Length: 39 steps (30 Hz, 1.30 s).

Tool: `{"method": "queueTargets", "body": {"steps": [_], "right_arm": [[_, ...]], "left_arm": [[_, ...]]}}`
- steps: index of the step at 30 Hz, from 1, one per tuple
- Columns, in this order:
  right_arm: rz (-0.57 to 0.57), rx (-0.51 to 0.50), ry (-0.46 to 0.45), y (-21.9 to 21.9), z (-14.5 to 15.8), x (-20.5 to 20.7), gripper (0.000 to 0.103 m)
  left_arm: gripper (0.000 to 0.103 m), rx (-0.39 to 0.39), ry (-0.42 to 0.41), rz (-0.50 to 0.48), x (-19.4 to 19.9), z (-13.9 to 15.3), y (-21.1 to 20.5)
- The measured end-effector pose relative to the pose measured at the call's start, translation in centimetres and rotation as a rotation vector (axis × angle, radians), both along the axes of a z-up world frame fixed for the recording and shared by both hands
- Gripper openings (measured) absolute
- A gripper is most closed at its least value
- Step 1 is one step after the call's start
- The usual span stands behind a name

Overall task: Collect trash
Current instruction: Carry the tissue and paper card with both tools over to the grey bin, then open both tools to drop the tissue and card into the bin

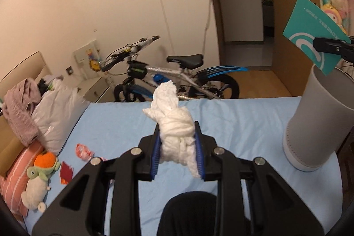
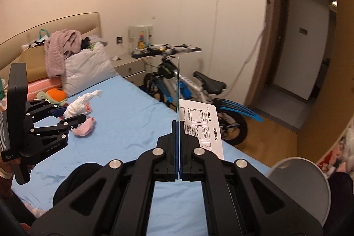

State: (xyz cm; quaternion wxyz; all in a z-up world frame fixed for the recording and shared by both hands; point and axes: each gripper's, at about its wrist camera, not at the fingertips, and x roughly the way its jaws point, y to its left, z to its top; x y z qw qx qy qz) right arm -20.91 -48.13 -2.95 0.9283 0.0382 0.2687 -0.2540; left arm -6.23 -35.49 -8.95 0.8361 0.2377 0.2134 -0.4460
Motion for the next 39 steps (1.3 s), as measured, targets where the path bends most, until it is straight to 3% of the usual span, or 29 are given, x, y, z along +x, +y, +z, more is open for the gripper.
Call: {"method": "queueTargets", "body": {"steps": [6, 12, 23, 24, 25, 26, 27, 28, 29, 39], "right_arm": [[-0.226, -0.014, -0.019, -3.3, 1.6, -8.3, 0.0], [-0.381, -0.006, -0.022, -5.7, 1.6, -14.2, 0.0], [-0.466, 0.049, -0.025, -8.5, 0.3, -18.1, 0.0], [-0.465, 0.057, -0.027, -8.7, 0.2, -18.2, 0.0], [-0.467, 0.066, -0.035, -9.0, 0.1, -18.4, 0.001], [-0.474, 0.082, -0.052, -9.1, 0.1, -18.4, 0.007], [-0.482, 0.093, -0.058, -9.4, 0.0, -18.5, 0.031], [-0.489, 0.093, -0.066, -9.5, 0.0, -18.5, 0.045], [-0.501, 0.086, -0.08, -9.5, 0.0, -18.5, 0.062], [-0.503, 0.072, -0.077, -9.4, 0.1, -17.4, 0.062]], "left_arm": [[0.027, -0.012, -0.028, -0.226, -5.8, 2.8, -6.2], [0.027, -0.007, -0.034, -0.441, -11.9, 4.0, -11.3], [0.028, 0.049, 0.051, -0.674, -17.9, 2.8, -17.8], [0.031, 0.059, 0.059, -0.697, -18.0, 2.6, -18.0], [0.041, 0.071, 0.067, -0.712, -18.3, 2.4, -18.5], [0.052, 0.08, 0.077, -0.71, -18.3, 2.2, -18.9], [0.079, 0.072, 0.086, -0.705, -18.3, 2.1, -19.1], [0.086, 0.053, 0.093, -0.702, -18.2, 2.0, -19.1], [0.086, 0.035, 0.092, -0.699, -18.2, 1.9, -19.1], [0.086, 0.032, 0.085, -0.644, -16.7, 1.4, -19.2]]}}
